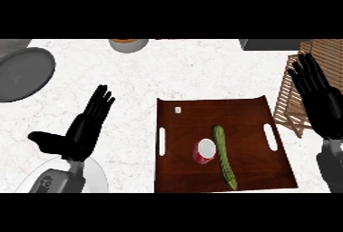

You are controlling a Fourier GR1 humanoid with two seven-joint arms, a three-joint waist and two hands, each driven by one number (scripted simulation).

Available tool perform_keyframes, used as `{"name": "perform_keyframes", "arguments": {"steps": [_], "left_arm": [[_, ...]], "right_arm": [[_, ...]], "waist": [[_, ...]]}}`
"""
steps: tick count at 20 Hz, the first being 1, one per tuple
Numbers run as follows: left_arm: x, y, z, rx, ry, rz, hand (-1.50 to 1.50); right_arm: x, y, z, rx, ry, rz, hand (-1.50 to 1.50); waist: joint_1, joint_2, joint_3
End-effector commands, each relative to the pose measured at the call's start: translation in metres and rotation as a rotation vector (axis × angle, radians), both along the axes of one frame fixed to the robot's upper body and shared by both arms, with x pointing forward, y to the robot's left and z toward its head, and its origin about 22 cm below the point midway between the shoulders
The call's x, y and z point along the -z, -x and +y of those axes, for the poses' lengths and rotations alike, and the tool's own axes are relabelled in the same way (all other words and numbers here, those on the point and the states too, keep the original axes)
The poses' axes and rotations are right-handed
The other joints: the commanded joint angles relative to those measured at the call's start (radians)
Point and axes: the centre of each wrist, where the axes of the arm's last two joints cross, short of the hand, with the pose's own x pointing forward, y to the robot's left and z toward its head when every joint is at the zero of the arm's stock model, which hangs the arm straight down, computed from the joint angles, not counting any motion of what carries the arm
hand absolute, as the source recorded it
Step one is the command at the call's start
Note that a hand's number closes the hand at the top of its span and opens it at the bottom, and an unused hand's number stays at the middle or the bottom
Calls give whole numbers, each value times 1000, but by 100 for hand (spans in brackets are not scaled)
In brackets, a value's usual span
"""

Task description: Pick the squash from the tray and place it in the tiered shelf

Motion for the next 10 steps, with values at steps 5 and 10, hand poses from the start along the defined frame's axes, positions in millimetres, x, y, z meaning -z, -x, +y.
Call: {"name": "perform_keyframes", "arguments": {"steps": [5, 10], "left_arm": [[-24, -12, 36, -60, -256, -40, 0], [-33, 1, 38, -57, -297, 1, 0]], "right_arm": [[-42, -22, 52, -506, -251, -344, 150], [25, -26, -4, -400, 212, 68, -150]], "waist": [[98, 23, 44], [92, 30, 36]]}}
